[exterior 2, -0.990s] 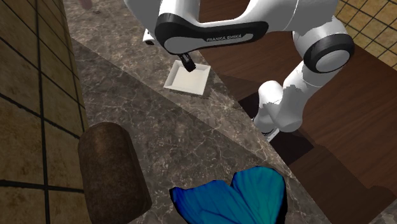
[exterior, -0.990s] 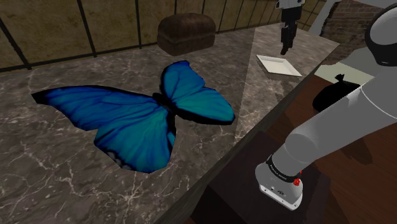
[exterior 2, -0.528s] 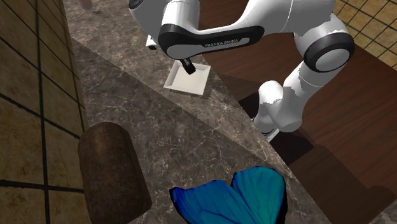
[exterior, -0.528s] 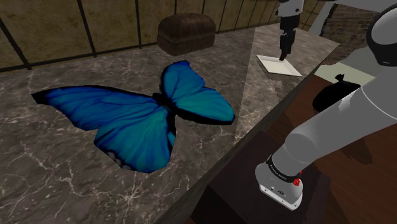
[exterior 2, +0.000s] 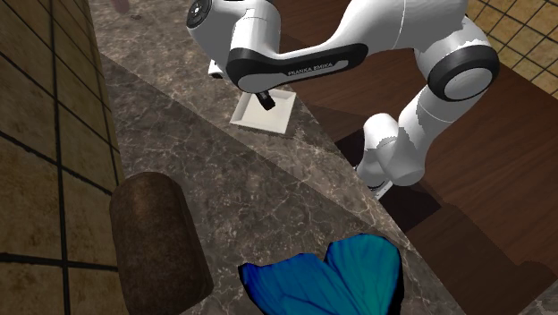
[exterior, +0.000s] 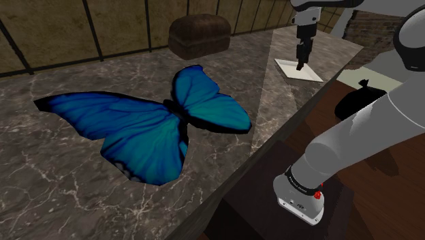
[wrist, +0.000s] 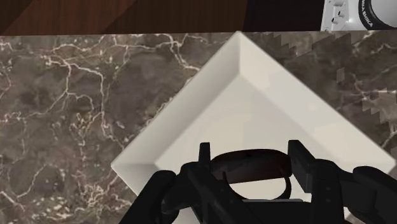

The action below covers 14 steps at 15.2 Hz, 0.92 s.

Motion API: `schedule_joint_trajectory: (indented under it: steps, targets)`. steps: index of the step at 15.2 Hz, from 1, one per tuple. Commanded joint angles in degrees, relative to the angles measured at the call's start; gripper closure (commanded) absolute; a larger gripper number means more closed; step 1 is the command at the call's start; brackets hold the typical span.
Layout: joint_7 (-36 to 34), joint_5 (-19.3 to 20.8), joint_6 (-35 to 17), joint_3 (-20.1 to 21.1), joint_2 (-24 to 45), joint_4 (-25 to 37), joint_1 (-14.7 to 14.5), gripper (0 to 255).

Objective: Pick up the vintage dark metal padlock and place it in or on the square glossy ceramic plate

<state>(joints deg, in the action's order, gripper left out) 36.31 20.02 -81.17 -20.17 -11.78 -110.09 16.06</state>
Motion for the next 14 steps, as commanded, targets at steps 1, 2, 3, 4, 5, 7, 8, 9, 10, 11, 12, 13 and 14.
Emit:
schedule_joint_trajectory:
  steps: [1,2,3,4,5,7,8,9,10,11,12,13,14]
  targets:
    - [0.0,0.0,0.0,0.0,0.0,0.0,0.0,255]
    - [0.0,0.0,0.0,0.0,0.0,0.0,0.0,255]
    - [0.0,0.0,0.0,0.0,0.0,0.0,0.0,255]
    - [0.0,0.0,0.0,0.0,0.0,0.0,0.0,0]
    - [0.0,0.0,0.0,0.0,0.0,0.0,0.0,0]
    - [0.0,0.0,0.0,0.0,0.0,0.0,0.0,0]
    - [0.0,0.0,0.0,0.0,0.0,0.0,0.0,0]
    - [0.0,0.0,0.0,0.0,0.0,0.0,0.0,0]
    - [0.3,-0.3,1.7,0.2,0.9,2.6,-0.2,0]
    - [0.6,-0.7,3.5,0.4,1.8,5.2,-0.4,0]
    - [0.9,-1.0,5.3,0.6,2.9,8.0,-0.6,0]
    - [1.2,-1.2,6.7,0.8,3.7,10.3,-0.7,0]
    - [1.2,-1.2,6.7,0.8,3.7,10.3,-0.7,0]
